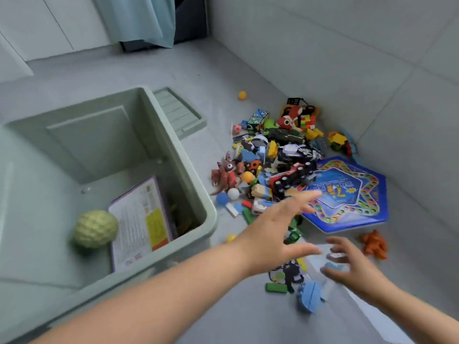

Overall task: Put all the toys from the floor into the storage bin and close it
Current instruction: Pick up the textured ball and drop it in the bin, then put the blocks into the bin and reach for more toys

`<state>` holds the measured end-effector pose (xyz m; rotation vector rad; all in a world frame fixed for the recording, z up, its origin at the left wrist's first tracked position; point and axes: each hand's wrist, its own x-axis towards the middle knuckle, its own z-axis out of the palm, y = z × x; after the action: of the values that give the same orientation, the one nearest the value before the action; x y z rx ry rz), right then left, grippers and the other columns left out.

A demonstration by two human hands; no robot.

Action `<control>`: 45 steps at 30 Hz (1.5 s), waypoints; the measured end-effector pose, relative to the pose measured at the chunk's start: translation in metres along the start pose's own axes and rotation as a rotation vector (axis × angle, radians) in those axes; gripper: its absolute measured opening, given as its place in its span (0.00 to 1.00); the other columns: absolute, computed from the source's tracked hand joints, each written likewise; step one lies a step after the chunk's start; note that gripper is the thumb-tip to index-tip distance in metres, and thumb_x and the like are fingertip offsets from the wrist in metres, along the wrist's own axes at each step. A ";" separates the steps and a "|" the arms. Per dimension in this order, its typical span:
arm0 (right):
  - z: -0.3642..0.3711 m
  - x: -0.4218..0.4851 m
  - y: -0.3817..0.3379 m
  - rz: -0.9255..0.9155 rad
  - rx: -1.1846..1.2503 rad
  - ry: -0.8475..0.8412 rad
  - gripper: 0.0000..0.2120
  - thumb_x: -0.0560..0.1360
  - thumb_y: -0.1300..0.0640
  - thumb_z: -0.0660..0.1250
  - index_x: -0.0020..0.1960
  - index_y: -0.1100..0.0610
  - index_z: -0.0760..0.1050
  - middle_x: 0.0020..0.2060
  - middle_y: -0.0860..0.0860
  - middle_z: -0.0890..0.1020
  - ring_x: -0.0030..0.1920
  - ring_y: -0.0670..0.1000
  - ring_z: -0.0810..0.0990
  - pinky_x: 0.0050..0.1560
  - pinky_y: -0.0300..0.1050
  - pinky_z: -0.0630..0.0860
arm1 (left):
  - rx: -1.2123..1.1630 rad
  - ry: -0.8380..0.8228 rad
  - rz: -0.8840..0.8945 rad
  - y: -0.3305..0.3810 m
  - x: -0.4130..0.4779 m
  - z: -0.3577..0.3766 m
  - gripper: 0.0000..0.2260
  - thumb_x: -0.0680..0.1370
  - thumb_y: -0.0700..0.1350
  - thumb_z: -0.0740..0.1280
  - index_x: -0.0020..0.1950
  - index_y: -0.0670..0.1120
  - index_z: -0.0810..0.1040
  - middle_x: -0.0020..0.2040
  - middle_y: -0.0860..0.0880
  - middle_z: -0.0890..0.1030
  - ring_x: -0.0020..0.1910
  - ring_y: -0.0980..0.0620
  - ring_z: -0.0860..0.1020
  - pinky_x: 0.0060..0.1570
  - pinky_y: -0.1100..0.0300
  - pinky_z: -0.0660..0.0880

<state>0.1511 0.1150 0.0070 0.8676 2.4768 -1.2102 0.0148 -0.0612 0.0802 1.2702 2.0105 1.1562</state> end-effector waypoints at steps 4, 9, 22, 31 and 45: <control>0.030 -0.001 0.060 0.097 -0.104 -0.206 0.54 0.43 0.25 0.70 0.65 0.36 0.55 0.70 0.53 0.60 0.68 0.50 0.65 0.68 0.43 0.64 | 0.298 -0.477 -0.345 -0.070 0.029 0.091 0.42 0.70 0.49 0.74 0.77 0.51 0.52 0.76 0.47 0.60 0.74 0.48 0.60 0.70 0.58 0.58; 0.075 0.013 0.098 0.103 -0.164 -0.196 0.56 0.62 0.44 0.76 0.75 0.46 0.40 0.71 0.52 0.53 0.69 0.52 0.62 0.67 0.43 0.64 | 0.290 -0.230 -0.665 -0.117 0.007 0.171 0.48 0.67 0.54 0.74 0.77 0.56 0.45 0.78 0.50 0.46 0.77 0.47 0.45 0.74 0.54 0.50; 0.092 0.064 0.118 -0.027 -0.051 -0.014 0.35 0.66 0.58 0.72 0.69 0.54 0.60 0.65 0.50 0.64 0.62 0.52 0.69 0.62 0.37 0.66 | 0.006 0.078 -0.815 -0.148 0.027 0.199 0.30 0.71 0.44 0.73 0.70 0.56 0.65 0.61 0.46 0.68 0.60 0.46 0.70 0.59 0.64 0.63; 0.051 0.037 0.066 -0.137 0.313 0.199 0.31 0.64 0.63 0.74 0.59 0.45 0.65 0.55 0.45 0.68 0.53 0.38 0.71 0.52 0.28 0.72 | -0.383 0.122 -0.631 -0.099 0.058 0.153 0.13 0.78 0.39 0.63 0.51 0.59 0.70 0.56 0.40 0.70 0.43 0.52 0.72 0.38 0.61 0.77; 0.048 -0.012 -0.276 -0.853 -0.039 -0.184 0.32 0.65 0.49 0.75 0.62 0.43 0.61 0.54 0.37 0.73 0.52 0.40 0.75 0.52 0.37 0.74 | 0.095 0.685 -0.597 -0.041 -0.139 -0.163 0.08 0.78 0.39 0.64 0.49 0.53 0.76 0.44 0.51 0.79 0.32 0.60 0.75 0.31 0.65 0.75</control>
<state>-0.0097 -0.0590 0.1572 -0.3737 2.7550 -1.3581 -0.0663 -0.2589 0.1254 0.2289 2.6847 1.2862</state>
